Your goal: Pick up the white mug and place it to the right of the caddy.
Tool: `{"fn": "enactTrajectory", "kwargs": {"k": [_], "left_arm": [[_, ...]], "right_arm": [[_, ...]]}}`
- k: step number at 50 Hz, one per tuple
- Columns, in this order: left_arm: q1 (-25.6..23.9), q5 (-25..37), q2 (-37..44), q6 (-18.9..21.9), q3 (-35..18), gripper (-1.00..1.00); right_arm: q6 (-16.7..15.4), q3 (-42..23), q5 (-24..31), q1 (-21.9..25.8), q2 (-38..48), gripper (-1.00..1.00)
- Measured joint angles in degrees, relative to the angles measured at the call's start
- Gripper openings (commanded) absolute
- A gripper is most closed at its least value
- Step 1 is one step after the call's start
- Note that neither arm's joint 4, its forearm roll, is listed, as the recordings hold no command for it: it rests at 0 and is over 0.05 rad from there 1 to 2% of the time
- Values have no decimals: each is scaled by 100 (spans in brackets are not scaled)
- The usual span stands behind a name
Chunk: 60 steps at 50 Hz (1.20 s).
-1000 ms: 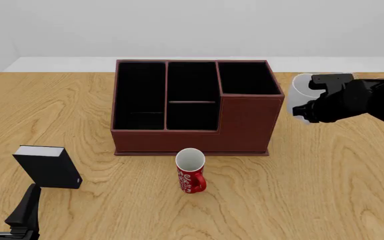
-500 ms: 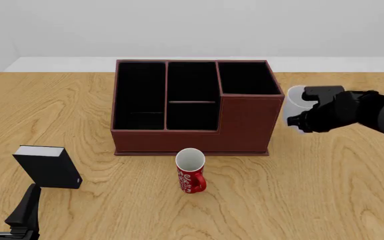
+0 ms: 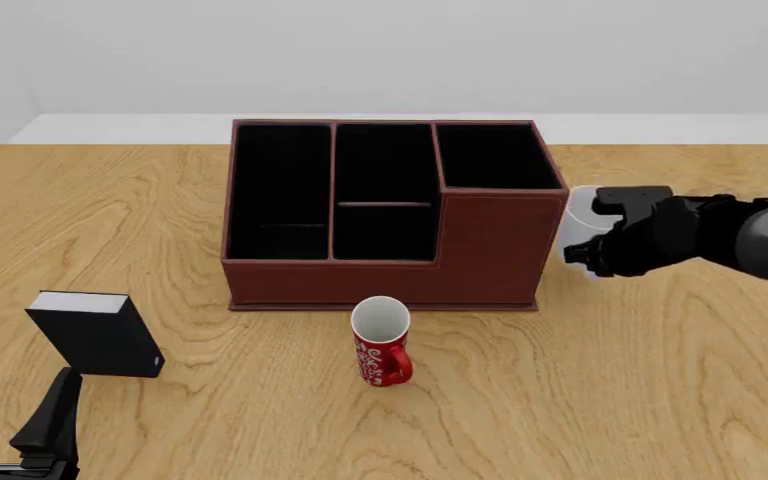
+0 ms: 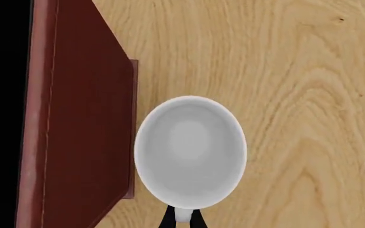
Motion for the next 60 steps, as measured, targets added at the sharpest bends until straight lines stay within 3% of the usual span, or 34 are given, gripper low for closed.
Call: {"fn": "enactTrajectory", "kwargs": {"k": [60], "left_arm": [[0, 0, 0, 0, 0, 100]], "right_arm": [[142, -1, -304, -37, 521, -100]]}}
